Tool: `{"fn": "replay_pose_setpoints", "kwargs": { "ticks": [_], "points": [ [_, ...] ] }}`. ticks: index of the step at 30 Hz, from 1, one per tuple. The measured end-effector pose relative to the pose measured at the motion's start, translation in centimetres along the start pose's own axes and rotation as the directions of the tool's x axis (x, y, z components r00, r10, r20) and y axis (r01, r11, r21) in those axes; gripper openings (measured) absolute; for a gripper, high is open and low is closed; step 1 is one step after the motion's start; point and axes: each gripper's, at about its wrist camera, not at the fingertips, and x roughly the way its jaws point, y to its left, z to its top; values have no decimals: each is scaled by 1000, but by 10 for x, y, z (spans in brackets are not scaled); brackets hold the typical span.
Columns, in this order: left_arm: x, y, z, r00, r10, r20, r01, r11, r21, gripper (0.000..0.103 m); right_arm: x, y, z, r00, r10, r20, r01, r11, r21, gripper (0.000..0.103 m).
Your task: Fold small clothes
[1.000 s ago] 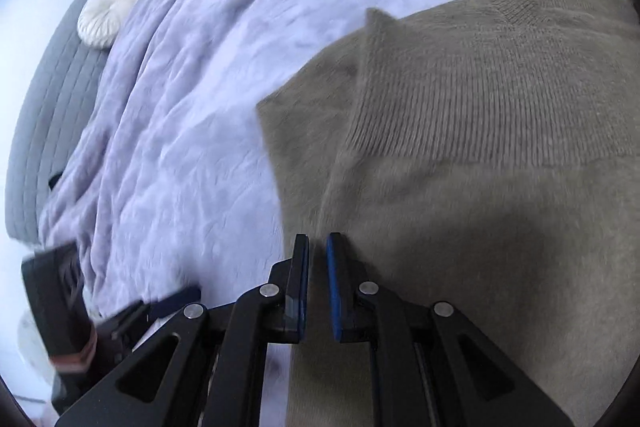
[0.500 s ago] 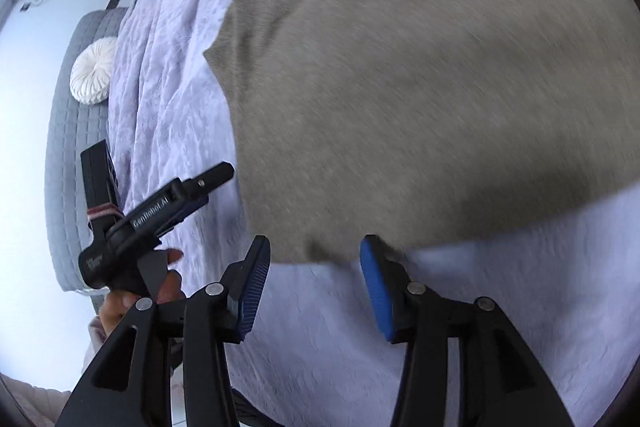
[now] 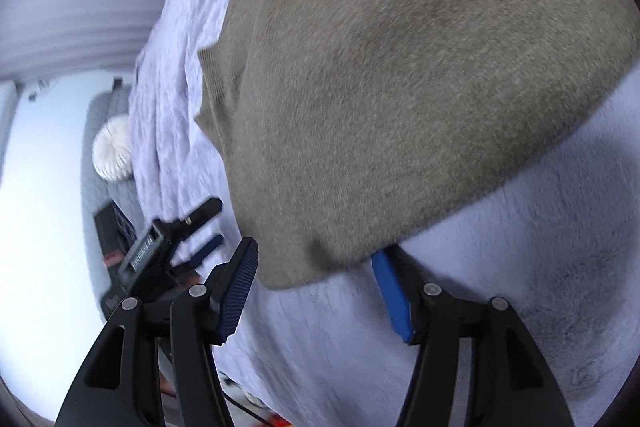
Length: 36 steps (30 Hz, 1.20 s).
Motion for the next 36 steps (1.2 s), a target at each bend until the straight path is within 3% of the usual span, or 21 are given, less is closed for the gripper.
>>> {"fn": "replay_pose_setpoints", "kwargs": {
  "ticks": [4,7,8,9,10,12,14,16,19,20,21,23,24,25,26,29,31,36],
  "points": [
    [9,2,4,989,-137,-56,134,989,-56,103,8,-10,5,997,74,32,-77,993,84,63],
    [16,-1,10,961,-263,-83,254,962,-100,103,16,-16,11,991,129,31,-132,981,143,63],
    [19,-5,12,950,-299,-88,289,951,-110,103,16,-16,14,989,147,24,-149,977,152,50],
    [22,-7,13,936,-338,-94,327,938,-118,103,16,-16,17,986,165,15,-165,974,153,19],
    [24,-10,16,919,-380,-103,367,922,-126,103,15,-14,21,985,175,11,-174,974,144,9],
    [32,-17,21,885,-449,-122,431,890,-150,103,6,-2,28,973,231,21,-232,967,109,9],
    [39,-27,26,840,-524,-142,502,849,-166,103,-6,16,33,963,269,22,-270,962,52,9],
    [45,-43,30,809,-567,-156,544,822,-168,103,-15,29,36,959,282,15,-282,959,-3,9],
    [46,-73,37,794,-587,-159,574,809,-127,103,-22,41,38,959,284,-6,-284,957,-54,9],
    [42,-81,38,795,-586,-156,576,810,-107,102,-20,42,39,960,279,-14,-279,958,-60,9],
    [42,-92,40,811,-565,-150,559,825,-81,101,-18,41,38,963,267,-24,-268,961,-69,9],
    [40,-111,42,865,-483,-137,487,873,-3,82,-12,40,35,973,225,-50,-229,970,-78,9],
    [42,-117,42,886,-441,-144,450,893,28,64,-11,36,35,977,199,-72,-204,976,-78,9],
    [45,-121,41,904,-398,-155,409,911,48,53,-10,33,33,981,166,-99,-174,981,-85,9],
    [49,-124,40,919,-361,-159,374,926,59,53,-7,31,31,984,116,-135,-130,986,-103,11],
    [54,-127,35,940,-311,-145,324,942,85,53,-7,35,26,972,-86,-218,36,974,-223,13],
    [54,-131,34,949,-285,-132,297,951,85,53,-20,41,26,963,-155,-218,82,947,-310,13],
    [55,-135,33,965,-236,-118,246,966,75,53,-66,50,64,977,-206,-62,166,905,-392,13]
  ]
}}
